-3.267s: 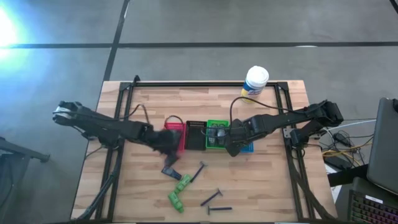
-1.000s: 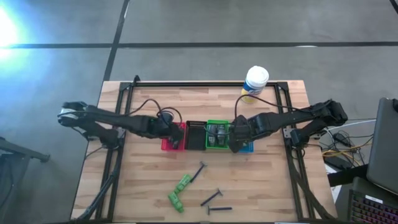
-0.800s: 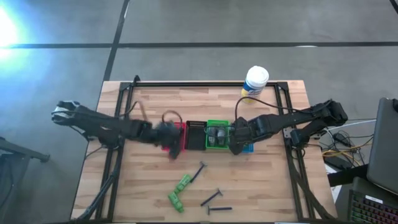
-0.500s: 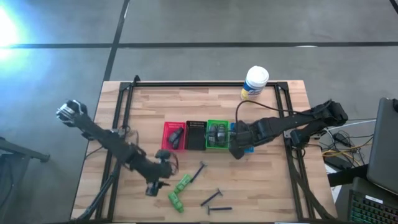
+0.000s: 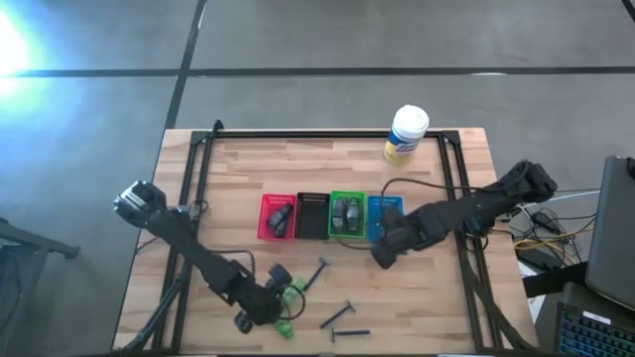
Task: Pick & Place Travel size toiletries
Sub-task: Put the green shampoo into the blue basket
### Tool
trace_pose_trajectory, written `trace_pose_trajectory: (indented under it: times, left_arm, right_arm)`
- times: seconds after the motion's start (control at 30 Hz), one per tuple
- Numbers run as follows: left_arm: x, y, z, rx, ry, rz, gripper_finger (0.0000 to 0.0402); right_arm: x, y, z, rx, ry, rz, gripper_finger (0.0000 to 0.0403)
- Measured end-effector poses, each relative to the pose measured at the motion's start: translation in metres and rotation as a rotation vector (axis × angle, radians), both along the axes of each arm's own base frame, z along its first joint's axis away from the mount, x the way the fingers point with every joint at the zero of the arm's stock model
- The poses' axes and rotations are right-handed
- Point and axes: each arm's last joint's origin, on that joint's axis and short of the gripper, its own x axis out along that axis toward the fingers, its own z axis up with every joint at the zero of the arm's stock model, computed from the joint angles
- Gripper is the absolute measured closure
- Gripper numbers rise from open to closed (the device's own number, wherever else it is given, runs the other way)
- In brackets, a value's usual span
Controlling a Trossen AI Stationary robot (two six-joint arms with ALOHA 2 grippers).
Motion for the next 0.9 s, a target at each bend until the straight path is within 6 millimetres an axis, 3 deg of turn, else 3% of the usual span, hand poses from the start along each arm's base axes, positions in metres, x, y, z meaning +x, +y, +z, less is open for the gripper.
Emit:
trace_pose_trajectory:
  times: [0.2, 0.43, 0.67, 0.9]
  left_arm:
    - [0.003, -0.006, -0.011, 0.031, -0.013, -0.147, 0.0181]
    - [-0.007, -0.008, -0.027, -0.041, -0.009, -0.236, 0.0181]
    - [-0.006, 0.0, -0.045, -0.017, -0.003, -0.202, 0.0181]
    - [-0.001, 0.0, -0.047, -0.085, 0.025, -0.117, 0.0181]
  right_arm:
    - [-0.006, 0.018, 0.0, 0.037, -0.032, -0.135, 0.0076]
    - [-0.009, 0.032, -0.005, 0.044, -0.026, -0.172, 0.005]
    - [-0.005, 0.038, -0.013, 0.045, -0.018, -0.206, 0.0041]
    - [0.001, 0.04, -0.017, 0.057, -0.037, -0.212, 0.0051]
